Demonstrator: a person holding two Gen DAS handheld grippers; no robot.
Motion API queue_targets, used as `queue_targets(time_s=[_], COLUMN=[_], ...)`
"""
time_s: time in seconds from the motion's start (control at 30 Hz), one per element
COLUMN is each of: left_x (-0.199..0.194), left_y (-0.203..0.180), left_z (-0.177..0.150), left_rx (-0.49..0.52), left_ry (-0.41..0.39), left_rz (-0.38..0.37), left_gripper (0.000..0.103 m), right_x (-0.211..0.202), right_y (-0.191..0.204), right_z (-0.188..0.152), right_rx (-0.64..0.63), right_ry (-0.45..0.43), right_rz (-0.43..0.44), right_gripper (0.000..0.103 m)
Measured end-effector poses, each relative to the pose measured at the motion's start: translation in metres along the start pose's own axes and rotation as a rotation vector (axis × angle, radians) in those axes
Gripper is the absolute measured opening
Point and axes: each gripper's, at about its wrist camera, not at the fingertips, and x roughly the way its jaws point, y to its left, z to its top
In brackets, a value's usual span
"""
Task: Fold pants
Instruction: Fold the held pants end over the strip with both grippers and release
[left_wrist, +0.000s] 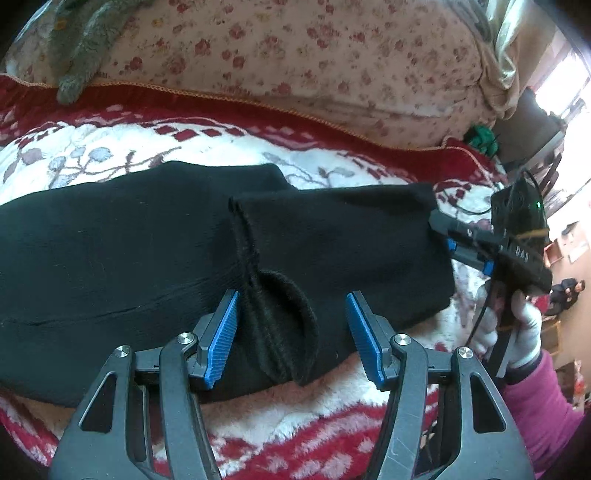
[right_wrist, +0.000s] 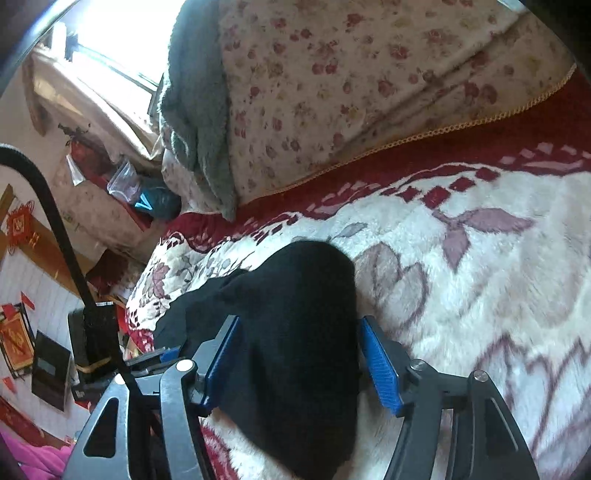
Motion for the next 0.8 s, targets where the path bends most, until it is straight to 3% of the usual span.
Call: queue_targets(time_s=[0.03,0.13,0.17,0.2,0.27,0.33,0.4,0.53,0.6,0.8], left_x=[0.003,0.010,0.013,0.017,0.020,0.019,0.019,0.027,0.026,0.009], left_y=[-0.002,-0.004,-0.005,-0.008,-0.013,-0.013,-0.014,-0.007,-0.004,-0.004], left_z=[0.001,0.007,0.010,0.014,0.020,0.030,0.033,0.026,0.023,0.015], left_rx=[0.006,0.010,0.019,0.044,0.086,0.097,0.095,0.053,0.018,-0.010], left_ry=[0.003,-0.015,-0.020,-0.020,-0.009,0.004,0.011,-0.002,-0.022,-0.053], left_rz=[0.003,0.003,0.010,0.040,0.066,0.036,0.042,0.052,0.048,0.075], left_gripper=[0.059,0.059,0.055,0.039,0.026,0.021,0.021,0.021,0.022,0.024], right_x=[0.005,0.010,0.010,0.010,0.003,-0.005,-0.012,-0.010,-0.006,-0.031], right_y=[-0.004,-0.011,-0.012,-0.014,-0.019,-0.021,-0.021,-0.020,-0.026,-0.012], right_z=[0.003,0.001,-0.001,-0.002,-0.006,-0.009,-0.013,-0.020,-0.021,-0.018], right_rx=[0.016,0.042,0.046,0.058,0.111,0.154,0.196,0.198,0.222,0.144], right_ry=[0.015,0.018,0.013,0.007,-0.024,-0.049,-0.064,-0.083,-0.103,-0.123], right_rz=[0.015,0.050,0.036,0.027,0.043,0.050,0.052,-0.042,-0.031,-0.131], right_gripper=[0.062,0.046,0.040,0.038,0.030,0.028,0.028,0.030,0.030,0.040])
